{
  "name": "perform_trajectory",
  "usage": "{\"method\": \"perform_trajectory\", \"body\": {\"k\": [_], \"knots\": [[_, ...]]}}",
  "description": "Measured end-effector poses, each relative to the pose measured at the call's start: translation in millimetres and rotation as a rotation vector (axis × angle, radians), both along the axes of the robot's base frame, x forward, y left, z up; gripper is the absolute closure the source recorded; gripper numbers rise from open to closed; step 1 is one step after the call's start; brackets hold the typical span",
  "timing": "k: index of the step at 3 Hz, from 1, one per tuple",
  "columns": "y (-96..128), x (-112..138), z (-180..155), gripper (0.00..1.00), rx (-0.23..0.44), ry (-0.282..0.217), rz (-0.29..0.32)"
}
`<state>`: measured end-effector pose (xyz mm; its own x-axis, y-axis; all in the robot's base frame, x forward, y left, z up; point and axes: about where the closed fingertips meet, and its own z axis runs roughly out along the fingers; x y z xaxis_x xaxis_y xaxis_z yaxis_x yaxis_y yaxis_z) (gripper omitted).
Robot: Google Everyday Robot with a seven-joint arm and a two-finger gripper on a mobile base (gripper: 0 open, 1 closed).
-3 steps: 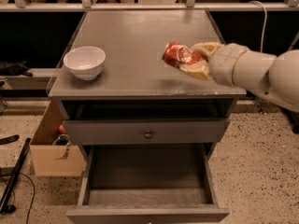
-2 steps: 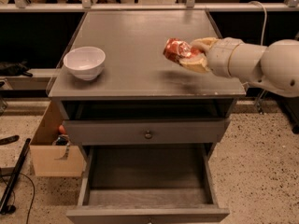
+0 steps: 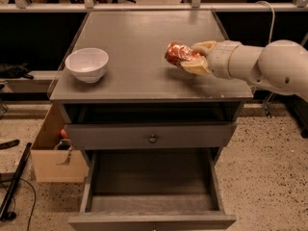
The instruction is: Pick coke can from middle drawer and place on counter
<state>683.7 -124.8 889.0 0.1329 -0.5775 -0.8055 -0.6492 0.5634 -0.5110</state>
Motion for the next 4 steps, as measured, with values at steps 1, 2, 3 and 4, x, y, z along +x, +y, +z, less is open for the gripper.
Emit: {"method": "perform_trajectory", "body": {"k": [1, 2, 3, 4], "knots": [[0.0, 0.0, 0.0, 0.50, 0.000, 0.000, 0.000], [0.1, 0.0, 0.0, 0.27, 0.000, 0.000, 0.000], [0.1, 0.0, 0.0, 0.04, 0.000, 0.000, 0.000], [0.2, 0.0, 0.0, 0.00, 0.000, 0.000, 0.000]]}}
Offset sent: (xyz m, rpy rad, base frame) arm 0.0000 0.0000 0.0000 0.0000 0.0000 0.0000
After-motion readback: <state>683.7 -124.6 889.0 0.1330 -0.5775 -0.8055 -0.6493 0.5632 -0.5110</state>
